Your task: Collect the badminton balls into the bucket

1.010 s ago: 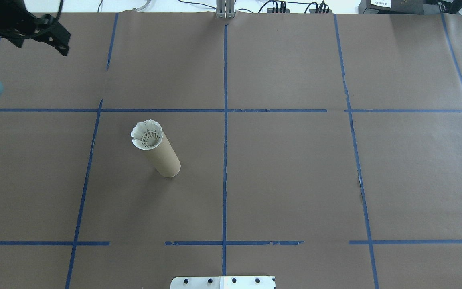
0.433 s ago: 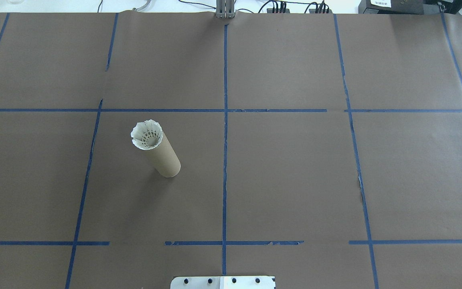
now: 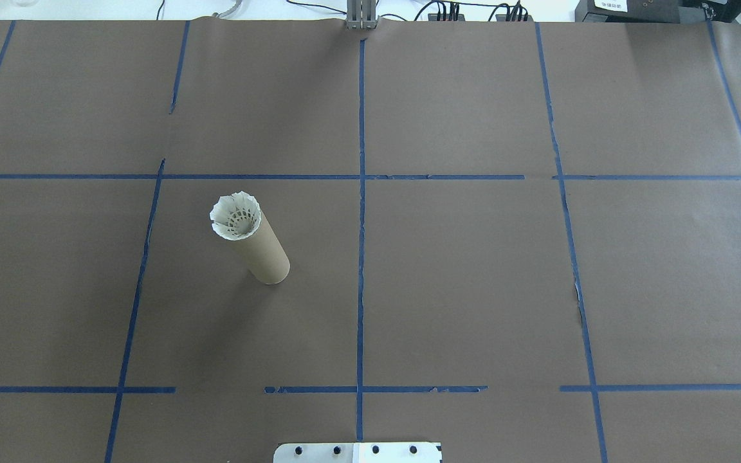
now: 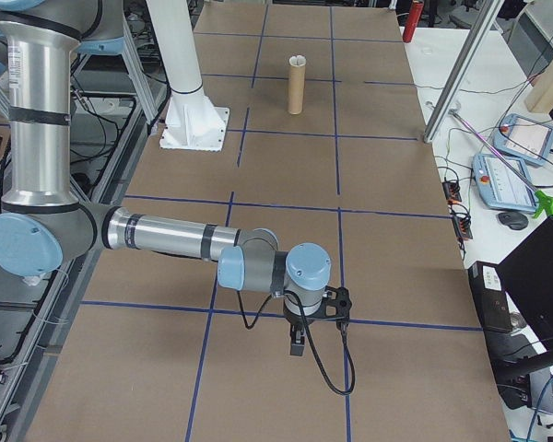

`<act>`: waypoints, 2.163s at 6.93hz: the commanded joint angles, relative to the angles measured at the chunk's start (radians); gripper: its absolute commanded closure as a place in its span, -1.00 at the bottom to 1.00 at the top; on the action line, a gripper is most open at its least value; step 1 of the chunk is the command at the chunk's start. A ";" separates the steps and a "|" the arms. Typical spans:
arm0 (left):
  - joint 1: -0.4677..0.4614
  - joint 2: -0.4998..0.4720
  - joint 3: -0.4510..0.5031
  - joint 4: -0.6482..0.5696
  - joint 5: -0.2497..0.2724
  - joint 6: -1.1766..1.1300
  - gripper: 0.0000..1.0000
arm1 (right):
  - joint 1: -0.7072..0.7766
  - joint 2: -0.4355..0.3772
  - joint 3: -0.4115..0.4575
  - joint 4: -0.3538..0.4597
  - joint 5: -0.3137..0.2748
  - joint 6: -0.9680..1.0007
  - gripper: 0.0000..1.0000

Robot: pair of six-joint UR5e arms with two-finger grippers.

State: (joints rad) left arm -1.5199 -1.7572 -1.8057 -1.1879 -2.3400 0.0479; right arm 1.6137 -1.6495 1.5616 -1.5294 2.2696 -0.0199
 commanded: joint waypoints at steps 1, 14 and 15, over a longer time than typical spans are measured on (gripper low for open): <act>-0.025 0.115 0.049 -0.005 -0.116 0.007 -1.00 | 0.000 0.000 0.000 0.000 -0.001 0.000 -1.00; -0.095 0.369 0.065 -0.378 -0.035 0.040 -1.00 | 0.000 0.000 0.000 0.000 -0.001 0.000 -1.00; -0.097 0.367 0.059 -0.378 -0.021 0.041 -1.00 | 0.000 0.000 0.000 0.000 -0.001 0.000 -1.00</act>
State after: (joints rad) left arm -1.6097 -1.3920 -1.7421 -1.5663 -2.3895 0.0878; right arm 1.6138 -1.6493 1.5616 -1.5294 2.2689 -0.0200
